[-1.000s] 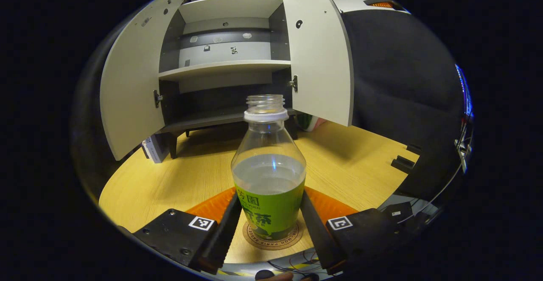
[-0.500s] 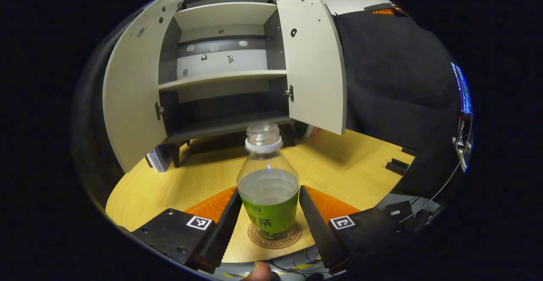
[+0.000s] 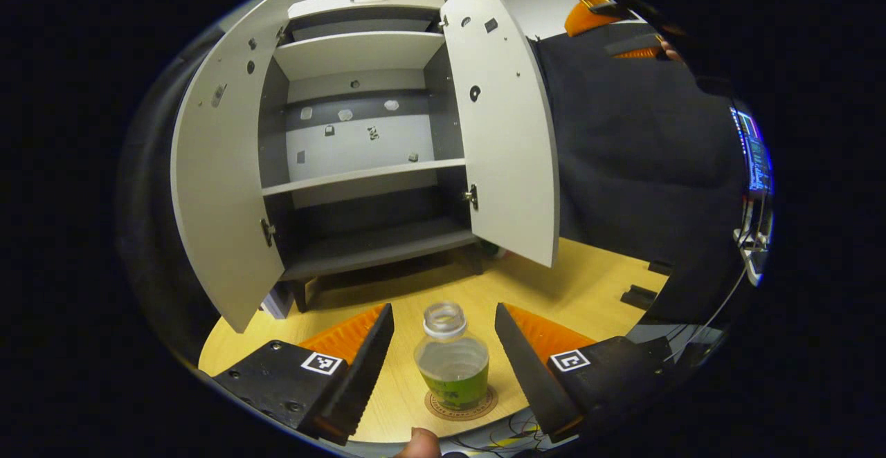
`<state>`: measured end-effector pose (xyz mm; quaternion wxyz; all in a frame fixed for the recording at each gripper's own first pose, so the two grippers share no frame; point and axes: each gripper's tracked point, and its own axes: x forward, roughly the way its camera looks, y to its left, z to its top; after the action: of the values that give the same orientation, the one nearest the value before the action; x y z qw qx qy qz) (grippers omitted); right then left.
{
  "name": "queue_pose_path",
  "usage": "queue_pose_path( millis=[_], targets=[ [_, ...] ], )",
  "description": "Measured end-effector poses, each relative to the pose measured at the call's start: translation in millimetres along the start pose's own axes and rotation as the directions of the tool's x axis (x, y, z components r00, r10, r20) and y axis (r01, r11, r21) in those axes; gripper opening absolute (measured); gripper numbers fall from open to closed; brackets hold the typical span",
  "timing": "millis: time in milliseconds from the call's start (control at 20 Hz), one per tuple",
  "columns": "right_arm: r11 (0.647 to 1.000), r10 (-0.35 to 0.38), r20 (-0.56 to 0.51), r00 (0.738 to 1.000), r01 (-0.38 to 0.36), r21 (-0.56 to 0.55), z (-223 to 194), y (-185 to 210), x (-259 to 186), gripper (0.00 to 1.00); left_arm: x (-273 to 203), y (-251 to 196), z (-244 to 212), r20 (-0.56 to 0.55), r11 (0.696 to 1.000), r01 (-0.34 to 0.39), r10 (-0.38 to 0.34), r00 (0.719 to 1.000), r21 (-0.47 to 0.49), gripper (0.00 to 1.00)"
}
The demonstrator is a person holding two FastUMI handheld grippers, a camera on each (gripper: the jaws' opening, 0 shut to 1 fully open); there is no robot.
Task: Grasp the bottle in the cabinet with the left hand and place it on the coaster, then close the right door with the right hand and the left door with the left hand.
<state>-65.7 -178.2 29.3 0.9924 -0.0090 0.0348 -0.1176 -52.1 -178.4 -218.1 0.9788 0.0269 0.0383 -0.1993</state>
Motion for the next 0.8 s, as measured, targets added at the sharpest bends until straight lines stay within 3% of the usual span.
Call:
queue_pose_path(
  millis=[150,400,800],
  targets=[
    [1.0,-0.025,0.005,1.0,0.025,-0.012,6,-20,4,0.98,-6,8,34,0.022,1.0,-0.012,0.013,1.0,-0.008,0.94],
    [0.998,-0.057,0.032,0.998,0.058,-0.029,23,-55,17,0.98,-16,42,99,0.029,0.994,-0.092,0.094,0.995,-0.064,0.94],
    [0.993,-0.027,0.07,0.997,0.035,-0.115,54,-76,63,0.98,-49,91,191,0.03,0.978,-0.166,0.171,0.985,-0.124,0.93]
  ],
)
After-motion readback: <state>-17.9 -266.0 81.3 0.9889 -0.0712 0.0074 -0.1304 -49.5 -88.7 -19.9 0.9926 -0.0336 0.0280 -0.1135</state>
